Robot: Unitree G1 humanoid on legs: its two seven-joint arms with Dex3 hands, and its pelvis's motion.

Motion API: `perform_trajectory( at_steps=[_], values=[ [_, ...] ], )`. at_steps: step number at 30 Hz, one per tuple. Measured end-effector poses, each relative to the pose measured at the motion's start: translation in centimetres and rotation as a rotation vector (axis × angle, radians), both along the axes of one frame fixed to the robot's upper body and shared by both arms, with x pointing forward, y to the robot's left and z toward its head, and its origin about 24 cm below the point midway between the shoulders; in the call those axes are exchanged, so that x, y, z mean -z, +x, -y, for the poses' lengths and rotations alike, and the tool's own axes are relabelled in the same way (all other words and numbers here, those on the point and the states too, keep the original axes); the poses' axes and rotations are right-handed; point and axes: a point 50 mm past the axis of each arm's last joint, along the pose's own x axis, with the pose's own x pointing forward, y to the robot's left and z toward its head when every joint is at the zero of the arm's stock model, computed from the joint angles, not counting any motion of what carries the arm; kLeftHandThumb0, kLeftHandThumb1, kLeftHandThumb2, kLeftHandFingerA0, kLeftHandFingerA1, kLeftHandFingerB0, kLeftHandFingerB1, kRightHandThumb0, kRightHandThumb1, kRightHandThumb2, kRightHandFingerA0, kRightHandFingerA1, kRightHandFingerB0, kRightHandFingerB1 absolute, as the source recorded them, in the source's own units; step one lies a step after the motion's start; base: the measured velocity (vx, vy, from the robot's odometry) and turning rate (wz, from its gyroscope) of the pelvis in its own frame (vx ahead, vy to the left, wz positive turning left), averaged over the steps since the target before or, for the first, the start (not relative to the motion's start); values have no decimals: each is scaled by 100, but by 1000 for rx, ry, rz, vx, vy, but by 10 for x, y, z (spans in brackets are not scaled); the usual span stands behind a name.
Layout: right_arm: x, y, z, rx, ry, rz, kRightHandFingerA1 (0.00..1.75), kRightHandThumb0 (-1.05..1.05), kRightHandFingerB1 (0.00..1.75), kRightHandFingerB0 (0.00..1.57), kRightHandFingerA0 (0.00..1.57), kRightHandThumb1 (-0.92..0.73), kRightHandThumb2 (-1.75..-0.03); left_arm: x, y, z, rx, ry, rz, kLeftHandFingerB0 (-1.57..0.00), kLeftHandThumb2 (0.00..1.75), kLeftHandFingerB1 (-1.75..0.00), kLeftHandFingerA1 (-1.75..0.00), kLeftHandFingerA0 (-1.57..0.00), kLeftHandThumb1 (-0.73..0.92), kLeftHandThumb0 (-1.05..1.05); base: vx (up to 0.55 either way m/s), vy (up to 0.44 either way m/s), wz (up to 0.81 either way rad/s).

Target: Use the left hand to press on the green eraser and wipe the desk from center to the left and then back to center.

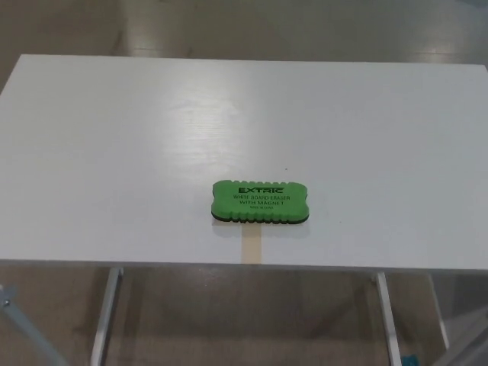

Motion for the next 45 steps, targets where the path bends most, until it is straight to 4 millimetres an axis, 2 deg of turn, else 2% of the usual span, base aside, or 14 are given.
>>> perform_trajectory(
  at_steps=[5, 10, 21, 25, 26, 29, 31, 32, 33, 34, 35, 36, 37, 45],
  values=[
    [-2, 1, 0, 2, -4, 25, 50, -36, 38, 56, 72, -69, -62, 0, 0, 0, 18, -19, 23, -40, 57, -35, -40, -47, 58, -39, 0, 0, 0],
    [-5, 6, -10, -7, 15, 73, 51, -35, 37, 56, 71, -70, -62, -4, 6, 3, 57, -25, 61, -40, 57, -32, -38, -45, 59, -41, 0, 0, 0],
    [-6, 10, -34, -116, 53, 105, 48, -38, 37, 53, 68, -71, -63, -31, 29, 32, 309, 22, 217, -37, 60, -32, -43, -57, 68, -39, 0, 0, 0],
    [-2, 11, -45, -150, 76, 101, 49, -38, 37, 52, 68, -72, -63, -42, 30, 58, 466, 10, 276, -45, 61, -34, -47, -62, 72, -34, 0, 0, 0],
    [0, 11, -48, -158, 82, 95, 50, -38, 37, 52, 68, -74, -63, -44, 29, 66, 510, -1, 291, -55, 62, -38, -49, -67, 73, -30, 0, 0, 0],
    [4, 10, -52, -176, 91, 77, 50, -38, 37, 52, 68, -74, -63, -50, 28, 86, 617, -31, 329, -58, 62, -40, -50, -68, 73, -29, 0, 0, 0],
    [6, 9, -55, -188, 97, 64, 50, -38, 37, 52, 68, -73, -63, -57, 27, 100, 693, -49, 361, -71, 61, -50, -55, -75, 74, -26, 0, 0, 0],
    [7, 8, -56, -191, 99, 60, 50, -38, 37, 52, 68, -73, -63, -60, 27, 105, 719, -56, 373, -71, 61, -50, -55, -75, 74, -26, 0, 0, 0],
    [9, 8, -57, -197, 102, 51, 50, -38, 37, 51, 68, -73, -63, -66, 27, 116, 781, -74, 400, -78, 61, -62, -63, -80, 72, -24, 0, 0, 0],
    [10, 7, -57, -199, 104, 46, 50, -38, 37, 51, 68, -73, -63, -70, 27, 122, 814, -84, 418, -78, 61, -62, -63, -80, 72, -24, 0, 0, 0],
    [11, 7, -57, -201, 105, 41, 50, -37, 37, 50, 68, -73, -63, -75, 28, 129, 852, -97, 440, -80, 61, -73, -80, -83, 75, -24, 0, 0, 0],
    [12, 6, -58, -204, 106, 37, 50, -37, 37, 50, 68, -73, -63, -79, 28, 135, 885, -107, 458, -80, 61, -73, -80, -83, 75, -24, 0, 0, 0],
    [13, 6, -58, -207, 106, 34, 51, -37, 37, 50, 68, -73, -63, -86, 29, 142, 931, -119, 483, -79, 62, -77, -95, -83, 77, -26, 0, 0, 0],
    [17, 2, -60, -231, 101, 13, 51, -37, 37, 50, 69, -72, -62, -139, 42, 185, 1261, -172, 654, -77, 63, -81, -101, -82, 80, -25, 0, 0, 0]
  ],
)
